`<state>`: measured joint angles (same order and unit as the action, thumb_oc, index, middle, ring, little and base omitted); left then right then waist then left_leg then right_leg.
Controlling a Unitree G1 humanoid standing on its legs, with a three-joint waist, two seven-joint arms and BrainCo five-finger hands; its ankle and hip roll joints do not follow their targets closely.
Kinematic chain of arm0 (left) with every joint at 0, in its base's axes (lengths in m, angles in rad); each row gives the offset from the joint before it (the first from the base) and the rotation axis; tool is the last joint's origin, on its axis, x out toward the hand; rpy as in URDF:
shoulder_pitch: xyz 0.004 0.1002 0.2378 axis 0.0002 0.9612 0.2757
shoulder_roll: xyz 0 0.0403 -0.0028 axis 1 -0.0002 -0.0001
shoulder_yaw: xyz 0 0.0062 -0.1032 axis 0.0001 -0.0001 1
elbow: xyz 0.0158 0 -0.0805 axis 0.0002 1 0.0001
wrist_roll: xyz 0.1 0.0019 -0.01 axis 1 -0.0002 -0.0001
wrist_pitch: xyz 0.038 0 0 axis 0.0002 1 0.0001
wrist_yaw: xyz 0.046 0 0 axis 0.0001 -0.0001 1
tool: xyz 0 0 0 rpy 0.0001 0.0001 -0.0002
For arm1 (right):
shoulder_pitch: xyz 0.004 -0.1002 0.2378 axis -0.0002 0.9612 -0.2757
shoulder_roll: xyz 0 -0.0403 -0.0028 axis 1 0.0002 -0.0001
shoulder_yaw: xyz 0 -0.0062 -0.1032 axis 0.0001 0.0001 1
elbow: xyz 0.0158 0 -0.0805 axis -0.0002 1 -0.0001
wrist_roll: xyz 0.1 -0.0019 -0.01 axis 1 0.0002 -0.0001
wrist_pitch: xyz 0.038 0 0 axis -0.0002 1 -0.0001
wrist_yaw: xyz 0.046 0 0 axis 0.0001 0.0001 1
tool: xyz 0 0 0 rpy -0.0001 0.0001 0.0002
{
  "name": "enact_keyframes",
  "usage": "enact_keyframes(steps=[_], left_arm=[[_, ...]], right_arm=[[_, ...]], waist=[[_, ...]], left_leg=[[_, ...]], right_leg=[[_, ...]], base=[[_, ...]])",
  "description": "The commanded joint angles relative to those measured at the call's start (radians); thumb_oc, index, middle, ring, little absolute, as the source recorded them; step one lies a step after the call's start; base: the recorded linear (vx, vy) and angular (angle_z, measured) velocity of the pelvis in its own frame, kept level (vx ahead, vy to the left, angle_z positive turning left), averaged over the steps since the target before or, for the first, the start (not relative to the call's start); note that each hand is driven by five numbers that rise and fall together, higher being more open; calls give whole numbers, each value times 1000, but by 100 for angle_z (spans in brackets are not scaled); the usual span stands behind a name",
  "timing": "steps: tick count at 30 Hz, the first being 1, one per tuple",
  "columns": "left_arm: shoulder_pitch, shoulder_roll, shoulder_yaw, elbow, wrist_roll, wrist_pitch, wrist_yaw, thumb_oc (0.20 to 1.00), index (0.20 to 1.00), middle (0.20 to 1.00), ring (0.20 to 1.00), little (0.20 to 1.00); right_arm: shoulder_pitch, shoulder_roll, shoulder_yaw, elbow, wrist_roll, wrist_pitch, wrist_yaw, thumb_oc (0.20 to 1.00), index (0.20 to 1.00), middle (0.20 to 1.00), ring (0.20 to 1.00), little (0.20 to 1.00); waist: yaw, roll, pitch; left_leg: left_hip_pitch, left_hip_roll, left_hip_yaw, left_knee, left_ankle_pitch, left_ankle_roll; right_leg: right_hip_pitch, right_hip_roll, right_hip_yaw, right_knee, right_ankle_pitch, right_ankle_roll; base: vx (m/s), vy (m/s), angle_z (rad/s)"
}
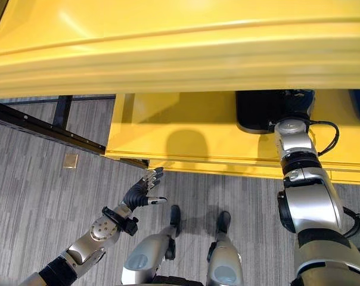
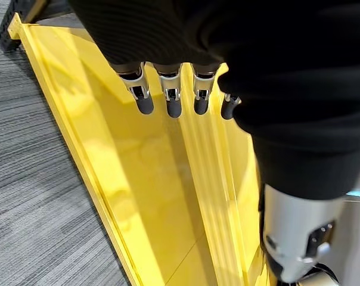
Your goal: Move parts from the plastic box to the shelf.
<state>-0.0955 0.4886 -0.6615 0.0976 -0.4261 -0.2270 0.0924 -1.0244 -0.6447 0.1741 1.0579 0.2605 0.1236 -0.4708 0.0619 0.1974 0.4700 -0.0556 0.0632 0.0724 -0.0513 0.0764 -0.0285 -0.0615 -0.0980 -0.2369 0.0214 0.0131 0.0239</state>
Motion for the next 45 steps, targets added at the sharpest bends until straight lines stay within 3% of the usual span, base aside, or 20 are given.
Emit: enact_keyframes(steps=[1,26,27,28,29,42,45], left_arm=[[15,10,-16,-98,-22,-35,5,1000,1000,1000,1000,1000],[17,14,-28,-75,-23,-34,-12,1000,1000,1000,1000,1000],[18,14,-28,-74,-22,-36,-14,1000,1000,1000,1000,1000],[20,13,-27,-75,-19,-37,-16,1000,1000,1000,1000,1000],[22,13,-27,-79,-14,-35,-16,1000,1000,1000,1000,1000],[20,12,-41,-78,-17,-32,-16,1000,1000,1000,1000,1000],[25,10,-43,-81,-10,-32,-19,1000,1000,1000,1000,1000]], right_arm=[[-71,-57,80,28,24,-12,-18,200,200,200,200,200],[-166,-71,97,21,28,20,-72,200,200,200,200,200],[-164,-71,94,22,27,29,-87,260,260,260,260,260],[-162,-72,92,25,33,28,-92,840,840,840,840,840],[-159,-74,90,25,39,17,-97,1000,1000,1000,1000,1000],[-155,-69,62,5,60,-14,-175,1000,1000,1000,1000,1000],[-152,-73,58,-6,54,-46,-196,1000,1000,1000,1000,1000]], waist=[[15,-8,-7],[19,-2,24],[19,-3,25],[18,-3,26],[18,-2,26],[10,3,22],[7,2,18]], left_leg=[[-37,70,16,73,57,-66],[-70,59,12,129,38,-59],[-69,59,13,129,36,-58],[-68,59,14,128,36,-58],[-67,59,14,127,35,-58],[-60,55,18,126,28,-55],[-53,54,21,120,23,-54]], right_leg=[[-83,-61,44,191,-54,9],[-140,-67,55,274,-83,-1],[-141,-67,56,275,-83,-1],[-140,-66,56,275,-83,-1],[-139,-66,56,274,-84,-2],[-134,-66,63,271,-83,0],[-128,-64,66,263,-83,0]], base=[[0,0,0],[17,-1,1],[0,0,0],[9,-3,3],[9,7,3],[0,0,0],[0,0,0]])
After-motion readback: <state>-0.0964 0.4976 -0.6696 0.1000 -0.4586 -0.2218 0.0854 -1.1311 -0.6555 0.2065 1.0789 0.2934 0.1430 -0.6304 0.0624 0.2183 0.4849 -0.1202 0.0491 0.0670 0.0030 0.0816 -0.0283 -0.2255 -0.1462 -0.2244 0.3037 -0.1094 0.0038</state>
